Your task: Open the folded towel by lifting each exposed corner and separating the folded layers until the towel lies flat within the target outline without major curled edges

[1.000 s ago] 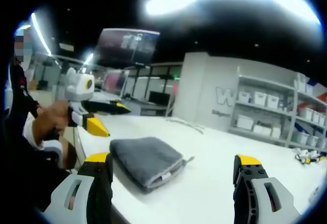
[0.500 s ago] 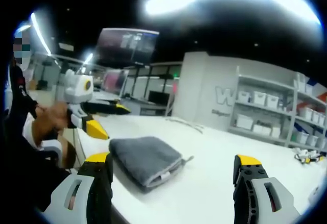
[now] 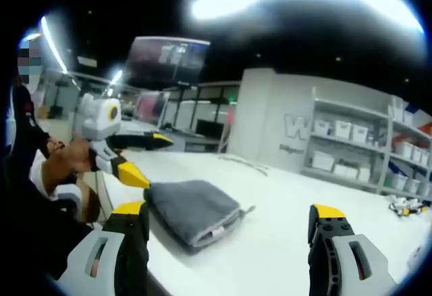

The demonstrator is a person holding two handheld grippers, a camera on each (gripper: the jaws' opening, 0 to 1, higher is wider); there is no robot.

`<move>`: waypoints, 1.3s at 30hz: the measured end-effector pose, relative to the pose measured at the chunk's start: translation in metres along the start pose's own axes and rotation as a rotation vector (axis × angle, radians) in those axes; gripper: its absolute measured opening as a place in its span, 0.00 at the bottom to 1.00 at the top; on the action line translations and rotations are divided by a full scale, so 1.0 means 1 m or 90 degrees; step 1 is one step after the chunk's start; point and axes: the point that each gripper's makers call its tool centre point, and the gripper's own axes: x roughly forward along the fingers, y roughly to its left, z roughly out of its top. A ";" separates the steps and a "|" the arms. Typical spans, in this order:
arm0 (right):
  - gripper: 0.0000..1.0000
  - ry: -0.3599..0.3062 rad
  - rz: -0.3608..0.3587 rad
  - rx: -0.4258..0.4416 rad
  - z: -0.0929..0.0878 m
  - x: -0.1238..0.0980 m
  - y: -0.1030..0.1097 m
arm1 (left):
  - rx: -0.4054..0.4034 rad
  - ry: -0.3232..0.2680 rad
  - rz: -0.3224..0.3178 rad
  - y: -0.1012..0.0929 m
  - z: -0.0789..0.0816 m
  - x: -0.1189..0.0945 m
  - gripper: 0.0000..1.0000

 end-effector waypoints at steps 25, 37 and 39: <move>1.00 0.003 0.001 0.001 -0.002 0.001 -0.001 | 0.044 0.027 -0.018 -0.017 -0.012 0.008 0.87; 1.00 0.005 0.002 0.000 -0.004 0.002 -0.001 | 0.083 0.046 -0.022 -0.023 -0.016 0.010 0.84; 1.00 0.004 0.003 0.001 -0.004 0.002 -0.001 | 0.087 0.047 -0.023 -0.024 -0.016 0.010 0.84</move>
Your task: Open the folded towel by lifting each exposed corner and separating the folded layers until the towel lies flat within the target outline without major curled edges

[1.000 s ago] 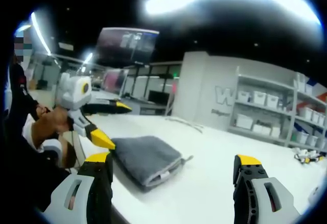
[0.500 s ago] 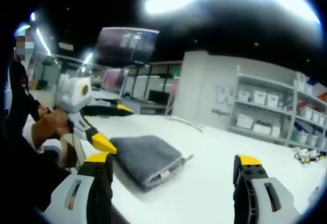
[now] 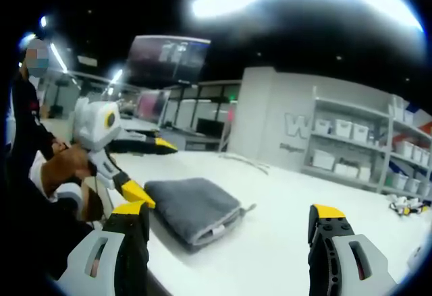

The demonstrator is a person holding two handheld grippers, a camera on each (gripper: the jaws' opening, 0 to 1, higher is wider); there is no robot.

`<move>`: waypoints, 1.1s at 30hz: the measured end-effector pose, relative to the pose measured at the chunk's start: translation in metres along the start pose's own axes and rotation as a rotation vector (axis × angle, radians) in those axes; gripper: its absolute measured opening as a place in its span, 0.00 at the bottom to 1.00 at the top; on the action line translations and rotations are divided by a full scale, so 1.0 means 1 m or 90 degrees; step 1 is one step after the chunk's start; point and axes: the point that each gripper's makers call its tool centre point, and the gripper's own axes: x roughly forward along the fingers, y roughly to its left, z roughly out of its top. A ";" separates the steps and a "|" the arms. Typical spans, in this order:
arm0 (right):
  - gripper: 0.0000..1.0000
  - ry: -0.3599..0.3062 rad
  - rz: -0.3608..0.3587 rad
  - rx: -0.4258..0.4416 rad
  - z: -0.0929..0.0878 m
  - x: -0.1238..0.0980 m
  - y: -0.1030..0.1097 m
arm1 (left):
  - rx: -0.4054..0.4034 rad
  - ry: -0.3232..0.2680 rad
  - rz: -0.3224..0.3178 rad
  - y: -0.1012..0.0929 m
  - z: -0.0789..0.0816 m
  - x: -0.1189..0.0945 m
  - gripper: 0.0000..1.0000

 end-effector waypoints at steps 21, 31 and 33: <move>1.00 0.003 0.002 0.001 -0.003 0.001 0.000 | 0.055 0.018 -0.001 -0.009 -0.004 0.006 0.83; 0.99 0.010 0.004 -0.001 -0.005 0.004 0.002 | 0.069 0.021 -0.001 -0.014 -0.007 0.009 0.84; 0.99 0.010 0.005 0.001 -0.005 0.003 0.002 | 0.078 0.022 0.000 -0.014 -0.009 0.011 0.83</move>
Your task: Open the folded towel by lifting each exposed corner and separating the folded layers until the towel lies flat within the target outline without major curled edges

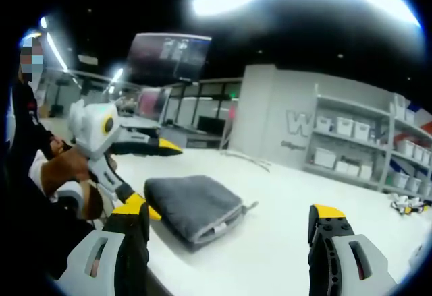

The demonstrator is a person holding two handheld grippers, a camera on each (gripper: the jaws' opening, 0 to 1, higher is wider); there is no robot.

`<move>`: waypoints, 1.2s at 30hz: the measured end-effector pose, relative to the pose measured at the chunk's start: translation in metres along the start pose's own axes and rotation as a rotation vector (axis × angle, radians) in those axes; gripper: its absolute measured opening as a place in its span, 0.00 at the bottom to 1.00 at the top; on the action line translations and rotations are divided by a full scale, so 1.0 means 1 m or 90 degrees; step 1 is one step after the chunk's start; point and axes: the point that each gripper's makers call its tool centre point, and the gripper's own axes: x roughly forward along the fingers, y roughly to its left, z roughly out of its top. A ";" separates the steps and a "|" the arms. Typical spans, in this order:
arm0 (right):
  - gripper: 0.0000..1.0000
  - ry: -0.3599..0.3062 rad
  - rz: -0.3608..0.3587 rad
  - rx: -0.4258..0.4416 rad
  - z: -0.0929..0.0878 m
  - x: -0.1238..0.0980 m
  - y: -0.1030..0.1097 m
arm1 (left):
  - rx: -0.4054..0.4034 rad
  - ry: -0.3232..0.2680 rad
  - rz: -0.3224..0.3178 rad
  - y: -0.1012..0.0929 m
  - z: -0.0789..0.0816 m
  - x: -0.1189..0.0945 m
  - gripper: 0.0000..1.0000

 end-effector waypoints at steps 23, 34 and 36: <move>1.00 -0.004 0.007 0.002 0.001 0.000 0.003 | 0.079 0.025 0.004 -0.007 -0.007 0.004 0.80; 1.00 -0.006 0.011 0.006 0.001 0.000 0.003 | 0.080 0.029 0.006 -0.007 -0.009 0.007 0.79; 1.00 -0.003 0.011 0.005 0.000 0.001 0.003 | 0.086 0.033 0.007 -0.007 -0.010 0.008 0.79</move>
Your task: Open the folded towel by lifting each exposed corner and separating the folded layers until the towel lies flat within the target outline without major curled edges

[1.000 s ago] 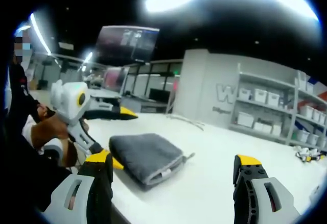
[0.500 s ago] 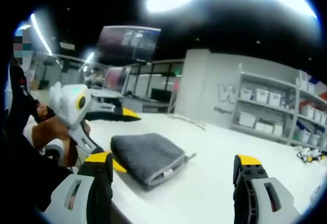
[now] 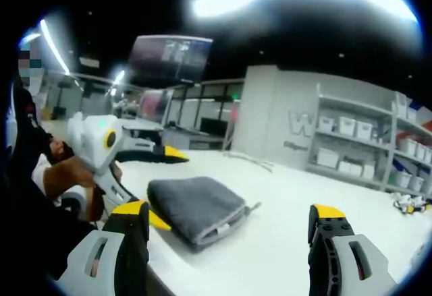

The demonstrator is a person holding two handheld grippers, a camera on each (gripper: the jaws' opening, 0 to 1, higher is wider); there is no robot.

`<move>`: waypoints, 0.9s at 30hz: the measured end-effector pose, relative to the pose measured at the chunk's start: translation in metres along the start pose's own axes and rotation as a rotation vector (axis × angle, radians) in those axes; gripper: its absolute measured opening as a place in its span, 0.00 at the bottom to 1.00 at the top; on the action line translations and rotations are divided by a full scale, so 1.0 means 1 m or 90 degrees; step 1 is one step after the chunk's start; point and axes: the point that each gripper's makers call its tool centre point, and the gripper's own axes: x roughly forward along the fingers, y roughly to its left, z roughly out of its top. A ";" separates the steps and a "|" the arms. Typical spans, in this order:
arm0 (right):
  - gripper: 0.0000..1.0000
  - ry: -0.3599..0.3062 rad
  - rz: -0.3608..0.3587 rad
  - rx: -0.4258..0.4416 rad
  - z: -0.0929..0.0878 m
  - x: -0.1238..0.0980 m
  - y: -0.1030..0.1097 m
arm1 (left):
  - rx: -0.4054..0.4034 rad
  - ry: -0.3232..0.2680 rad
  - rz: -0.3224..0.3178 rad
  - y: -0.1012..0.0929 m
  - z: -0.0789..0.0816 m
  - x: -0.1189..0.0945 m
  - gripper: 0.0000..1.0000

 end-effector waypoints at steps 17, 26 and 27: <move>1.00 0.002 -0.001 -0.001 -0.001 0.000 -0.002 | 0.023 0.010 -0.011 -0.008 -0.003 0.005 0.73; 1.00 0.002 -0.003 0.002 -0.001 -0.001 -0.002 | 0.037 0.012 -0.017 -0.013 -0.002 0.007 0.72; 1.00 0.002 -0.002 0.002 -0.002 -0.001 -0.002 | 0.037 0.012 -0.017 -0.013 -0.002 0.007 0.72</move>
